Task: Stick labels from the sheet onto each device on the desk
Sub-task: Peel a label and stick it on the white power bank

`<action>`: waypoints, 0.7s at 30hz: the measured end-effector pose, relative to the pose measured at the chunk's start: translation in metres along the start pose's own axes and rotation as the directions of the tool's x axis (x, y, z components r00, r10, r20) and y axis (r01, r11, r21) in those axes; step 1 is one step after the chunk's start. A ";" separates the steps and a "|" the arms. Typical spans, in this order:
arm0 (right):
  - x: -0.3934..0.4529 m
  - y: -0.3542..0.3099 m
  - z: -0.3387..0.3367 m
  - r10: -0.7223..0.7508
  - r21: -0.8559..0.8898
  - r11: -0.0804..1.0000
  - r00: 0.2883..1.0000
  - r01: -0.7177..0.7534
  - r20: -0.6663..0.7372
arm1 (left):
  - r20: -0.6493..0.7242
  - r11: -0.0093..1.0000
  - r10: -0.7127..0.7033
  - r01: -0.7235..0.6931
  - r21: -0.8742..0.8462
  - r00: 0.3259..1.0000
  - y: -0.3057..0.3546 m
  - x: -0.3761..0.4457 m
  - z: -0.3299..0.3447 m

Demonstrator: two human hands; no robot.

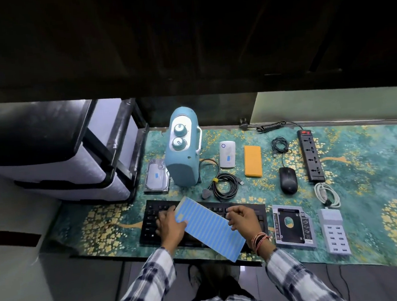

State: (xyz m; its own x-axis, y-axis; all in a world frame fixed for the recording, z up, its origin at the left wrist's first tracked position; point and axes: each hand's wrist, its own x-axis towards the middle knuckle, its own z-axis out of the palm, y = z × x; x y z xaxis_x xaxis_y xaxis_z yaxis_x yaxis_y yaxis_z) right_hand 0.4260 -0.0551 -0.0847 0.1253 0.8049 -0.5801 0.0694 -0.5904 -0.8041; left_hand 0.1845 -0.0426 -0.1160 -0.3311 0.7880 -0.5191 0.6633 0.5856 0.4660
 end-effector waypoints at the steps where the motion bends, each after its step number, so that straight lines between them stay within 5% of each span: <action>1: -0.003 0.002 0.003 0.002 -0.006 1.000 1.000 -0.003 -0.006 | 0.022 0.999 0.021 -0.022 0.031 1.000 -0.005 0.002 -0.001; 10: -0.017 0.006 0.023 -0.011 -0.027 1.000 0.999 0.010 -0.048 | -0.021 0.985 0.057 -0.059 -0.161 0.998 -0.016 0.008 -0.015; 16: -0.018 -0.001 0.043 -0.116 -0.152 0.983 0.992 0.108 -0.050 | 0.115 0.806 0.117 -0.026 -0.592 0.986 -0.008 -0.003 -0.022; 21: -0.013 -0.006 0.064 -0.230 -0.290 0.931 0.973 0.223 0.012 | 0.284 0.628 0.150 0.130 -0.767 0.947 0.001 -0.011 -0.023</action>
State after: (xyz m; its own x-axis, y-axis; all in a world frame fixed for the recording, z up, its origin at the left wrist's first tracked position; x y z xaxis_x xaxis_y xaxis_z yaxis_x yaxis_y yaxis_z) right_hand 0.3606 -0.0584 -0.0803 0.0941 0.9196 -0.3814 0.3799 -0.3873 -0.8401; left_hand 0.1734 -0.0470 -0.0934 -0.0238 0.7804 -0.6249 -0.1419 0.6161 0.7748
